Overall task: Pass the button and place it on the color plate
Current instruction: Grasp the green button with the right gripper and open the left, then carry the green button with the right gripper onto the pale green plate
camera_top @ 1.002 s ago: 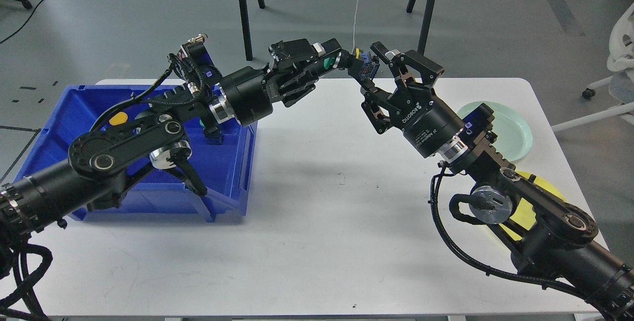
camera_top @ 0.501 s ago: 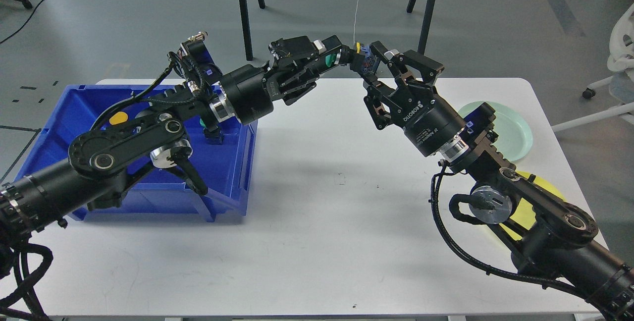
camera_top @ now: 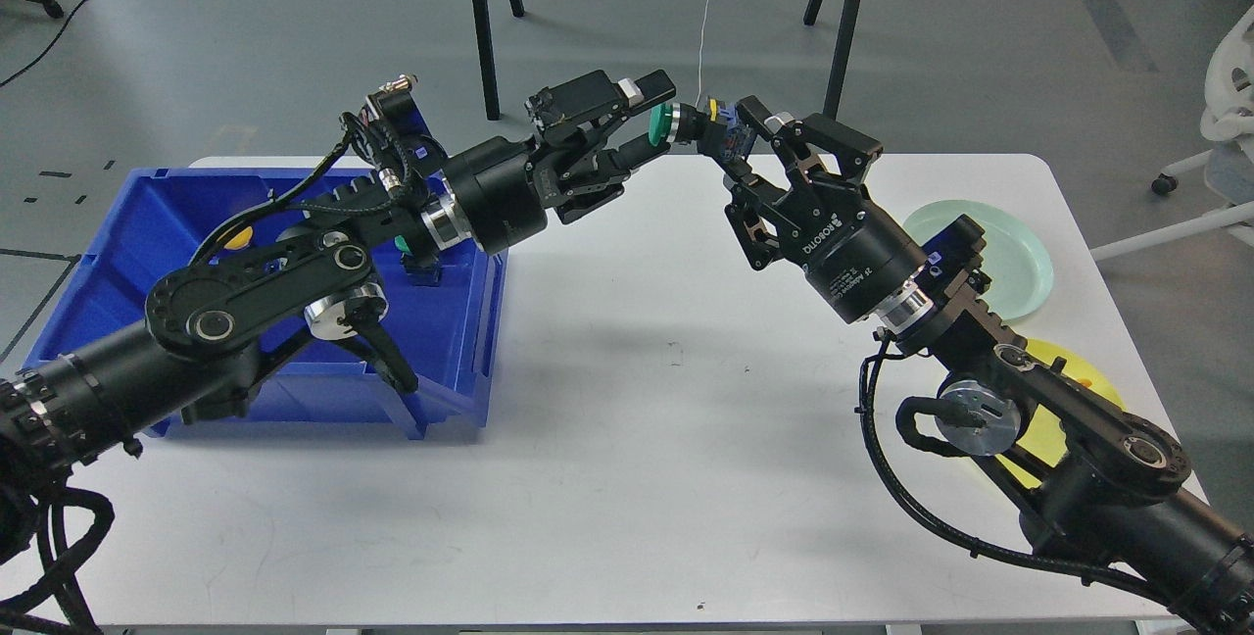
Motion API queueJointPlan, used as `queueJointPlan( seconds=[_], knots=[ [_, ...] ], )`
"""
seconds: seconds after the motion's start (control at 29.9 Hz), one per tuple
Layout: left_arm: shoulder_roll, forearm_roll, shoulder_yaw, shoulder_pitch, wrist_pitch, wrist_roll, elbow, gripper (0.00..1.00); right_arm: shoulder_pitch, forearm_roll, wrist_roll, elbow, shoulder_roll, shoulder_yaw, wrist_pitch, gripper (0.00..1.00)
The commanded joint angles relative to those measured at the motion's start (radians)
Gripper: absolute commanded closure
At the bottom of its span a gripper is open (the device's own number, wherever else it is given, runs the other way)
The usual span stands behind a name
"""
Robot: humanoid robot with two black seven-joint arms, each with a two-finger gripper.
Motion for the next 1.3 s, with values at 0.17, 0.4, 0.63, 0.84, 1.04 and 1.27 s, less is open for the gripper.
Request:
queueJointPlan(
  seconds=[0.17, 0.4, 0.63, 0.84, 1.04, 1.27],
  knots=[
    [0.000, -0.004, 0.000, 0.002, 0.001, 0.000, 0.000, 0.21, -0.033, 0.004, 0.003, 0.006, -0.016, 0.020, 0.000, 0.87],
    [0.000, -0.004, -0.002, 0.006, 0.001, 0.000, 0.000, 0.21, -0.144, 0.016, 0.046, 0.005, -0.036, 0.233, 0.000, 0.87],
    [-0.001, -0.005, -0.002, 0.008, 0.001, 0.000, 0.008, 0.21, -0.262, 0.152, 0.046, -0.062, -0.022, 0.393, -0.007, 0.88],
    [-0.001, -0.007, -0.002, 0.008, -0.001, 0.000, 0.008, 0.21, -0.227, 0.358, 0.034, -0.266, -0.022, 0.380, -0.101, 0.88],
    [-0.001, -0.007, -0.002, 0.008, 0.001, 0.000, 0.006, 0.21, -0.101, 0.358, 0.005, -0.450, -0.022, 0.324, -0.251, 0.88],
    [-0.001, -0.007, -0.002, 0.008, 0.001, 0.000, 0.008, 0.21, 0.032, 0.360, 0.003, -0.602, -0.021, 0.159, -0.438, 0.88]
  ],
)
